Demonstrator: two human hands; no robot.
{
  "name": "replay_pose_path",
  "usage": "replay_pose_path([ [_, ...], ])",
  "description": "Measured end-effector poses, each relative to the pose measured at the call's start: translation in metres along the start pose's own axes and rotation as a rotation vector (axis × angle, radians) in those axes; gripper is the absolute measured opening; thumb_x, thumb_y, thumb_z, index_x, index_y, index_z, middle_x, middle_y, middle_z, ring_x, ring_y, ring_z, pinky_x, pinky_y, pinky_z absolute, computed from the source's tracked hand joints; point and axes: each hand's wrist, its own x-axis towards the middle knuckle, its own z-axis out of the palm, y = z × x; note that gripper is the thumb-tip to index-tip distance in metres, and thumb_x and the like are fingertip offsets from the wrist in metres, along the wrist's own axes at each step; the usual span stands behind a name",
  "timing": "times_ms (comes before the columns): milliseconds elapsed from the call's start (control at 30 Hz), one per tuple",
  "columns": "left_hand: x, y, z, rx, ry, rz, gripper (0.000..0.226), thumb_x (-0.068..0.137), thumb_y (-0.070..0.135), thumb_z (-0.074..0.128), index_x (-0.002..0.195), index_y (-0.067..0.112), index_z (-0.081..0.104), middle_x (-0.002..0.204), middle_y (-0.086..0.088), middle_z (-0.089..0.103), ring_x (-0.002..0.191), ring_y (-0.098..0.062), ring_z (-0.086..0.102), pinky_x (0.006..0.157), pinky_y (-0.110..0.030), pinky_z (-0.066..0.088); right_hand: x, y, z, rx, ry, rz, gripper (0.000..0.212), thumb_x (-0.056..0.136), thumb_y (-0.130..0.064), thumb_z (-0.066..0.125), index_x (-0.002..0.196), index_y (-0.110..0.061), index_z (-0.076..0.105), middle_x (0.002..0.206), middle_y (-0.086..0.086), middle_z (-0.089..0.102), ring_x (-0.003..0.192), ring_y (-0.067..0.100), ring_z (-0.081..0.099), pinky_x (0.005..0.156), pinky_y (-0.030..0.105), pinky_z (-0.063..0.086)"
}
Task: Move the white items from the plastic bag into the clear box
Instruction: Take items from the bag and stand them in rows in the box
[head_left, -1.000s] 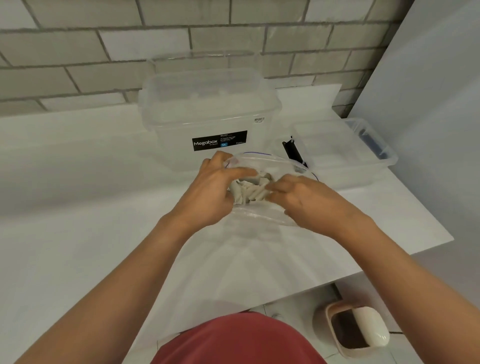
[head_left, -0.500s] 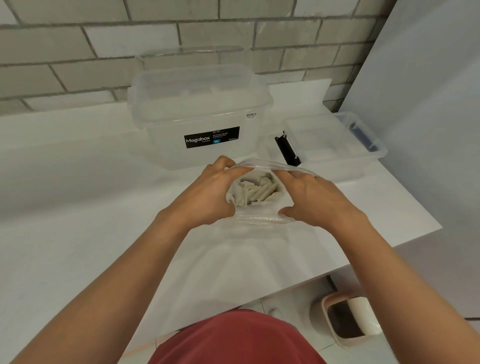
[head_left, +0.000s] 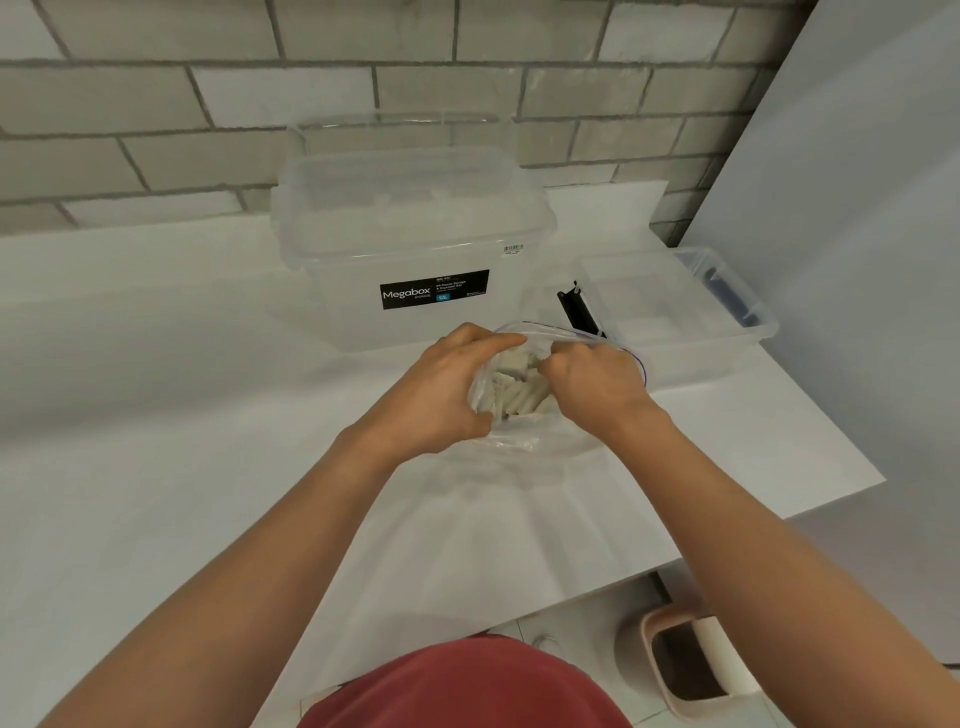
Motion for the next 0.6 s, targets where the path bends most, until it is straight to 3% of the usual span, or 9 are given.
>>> replay_pose_path([
  [133,0.005,0.003,-0.001,0.006,-0.006,-0.006,0.086,0.073,0.013,0.075,0.147,0.037,0.039,0.129,0.013,0.043,0.113,-0.006,0.043,0.085,-0.015,0.036,0.004,0.0,0.003,-0.038,0.003,-0.039,0.028,0.093,-0.003,0.052,0.113,-0.016,0.067,0.116,0.0,0.061,0.097,0.03,0.068,0.063,0.032,0.037],
  [233,0.008,0.002,-0.003,-0.014,0.008,-0.021,0.087,0.072,0.014,0.075,0.148,0.035,0.038,0.128,0.011,0.045,0.113,-0.006,0.044,0.087,-0.015,0.035,0.006,0.005,0.004,0.035,0.065,-0.07,0.02,0.094,-0.01,0.056,0.104,-0.022,0.068,0.111,-0.003,0.063,0.092,0.029,0.067,0.059,0.032,0.037],
  [400,0.013,-0.001,-0.009,-0.056,0.036,-0.07,0.091,0.067,0.011,0.077,0.147,0.034,0.04,0.126,0.01,0.05,0.1,-0.001,0.042,0.075,0.001,0.033,-0.006,0.016,-0.018,0.498,0.142,-0.062,0.012,0.096,-0.02,0.058,0.102,-0.025,0.067,0.088,-0.006,0.071,0.082,0.022,0.064,0.071,0.038,0.053],
  [500,0.015,-0.001,-0.014,-0.094,0.068,-0.099,0.093,0.066,0.01,0.078,0.146,0.036,0.04,0.126,0.013,0.05,0.099,-0.002,0.044,0.071,0.002,0.037,-0.017,0.024,-0.04,0.749,0.152,-0.051,0.017,0.098,-0.018,0.058,0.106,-0.026,0.071,0.09,-0.011,0.071,0.078,0.01,0.067,0.075,0.036,0.056],
  [600,0.018,0.0,-0.019,-0.122,0.092,-0.127,0.093,0.066,0.008,0.077,0.146,0.038,0.04,0.126,0.016,0.051,0.099,0.0,0.045,0.071,0.0,0.038,-0.026,0.037,-0.058,0.905,0.147,-0.008,0.019,0.098,-0.015,0.063,0.113,-0.021,0.073,0.087,-0.01,0.073,0.074,0.003,0.071,0.074,0.025,0.059],
])
